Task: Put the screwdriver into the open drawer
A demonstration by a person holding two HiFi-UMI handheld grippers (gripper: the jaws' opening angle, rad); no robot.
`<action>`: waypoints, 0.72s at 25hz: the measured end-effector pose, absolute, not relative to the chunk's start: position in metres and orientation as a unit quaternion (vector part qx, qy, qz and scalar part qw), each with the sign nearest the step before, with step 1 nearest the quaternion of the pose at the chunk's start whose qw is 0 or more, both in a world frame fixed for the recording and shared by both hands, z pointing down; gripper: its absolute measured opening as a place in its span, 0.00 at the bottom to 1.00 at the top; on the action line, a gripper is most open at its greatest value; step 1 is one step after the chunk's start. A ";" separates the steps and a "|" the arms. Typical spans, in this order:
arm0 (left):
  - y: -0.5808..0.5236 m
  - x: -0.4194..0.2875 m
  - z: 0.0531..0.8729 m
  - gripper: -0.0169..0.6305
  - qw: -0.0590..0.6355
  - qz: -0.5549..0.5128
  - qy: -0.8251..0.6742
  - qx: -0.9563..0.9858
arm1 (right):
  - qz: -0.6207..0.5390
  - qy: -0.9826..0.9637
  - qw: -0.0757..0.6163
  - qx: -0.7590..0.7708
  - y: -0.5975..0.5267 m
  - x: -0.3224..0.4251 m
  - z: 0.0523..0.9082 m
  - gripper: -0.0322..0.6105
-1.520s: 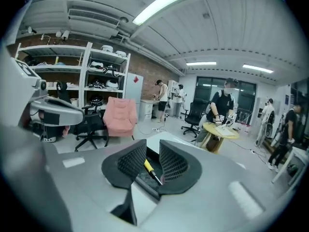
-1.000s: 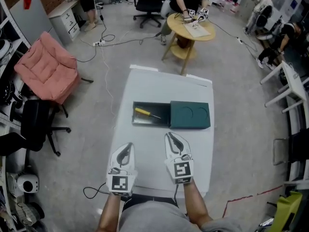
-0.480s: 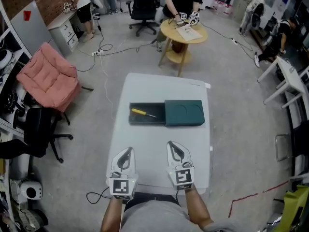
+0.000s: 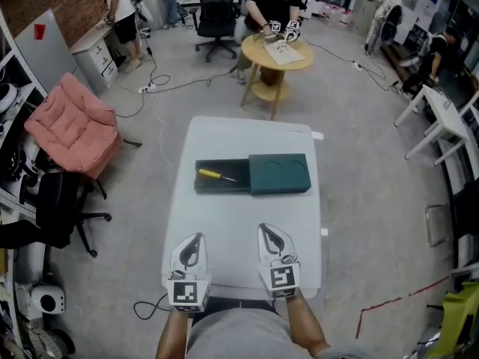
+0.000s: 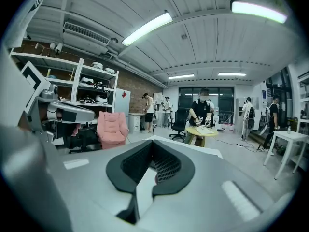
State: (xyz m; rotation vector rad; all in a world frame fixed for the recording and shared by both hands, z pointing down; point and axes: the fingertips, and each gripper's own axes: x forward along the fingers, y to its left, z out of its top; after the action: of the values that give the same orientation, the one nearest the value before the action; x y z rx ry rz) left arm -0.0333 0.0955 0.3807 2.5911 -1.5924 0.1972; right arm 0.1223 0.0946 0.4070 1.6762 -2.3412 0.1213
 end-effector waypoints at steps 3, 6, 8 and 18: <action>0.096 -0.035 0.378 0.05 0.050 0.068 -0.521 0.849 | 0.042 -0.806 0.130 0.576 0.095 0.119 0.404 0.05; 0.096 -0.034 0.376 0.05 0.046 0.070 -0.520 0.850 | 0.040 -0.806 0.128 0.577 0.095 0.120 0.403 0.05; 0.096 -0.030 0.376 0.05 0.049 0.070 -0.522 0.849 | 0.043 -0.806 0.129 0.576 0.096 0.124 0.406 0.05; 0.095 -0.032 0.376 0.05 0.046 0.068 -0.522 0.849 | 0.043 -0.806 0.127 0.577 0.096 0.123 0.410 0.05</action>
State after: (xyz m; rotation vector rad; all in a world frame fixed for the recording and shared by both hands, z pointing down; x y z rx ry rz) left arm -0.0321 0.0945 0.3761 2.5915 -1.5930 0.2062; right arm 0.1232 0.0959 0.4100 1.6791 -2.3441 0.1251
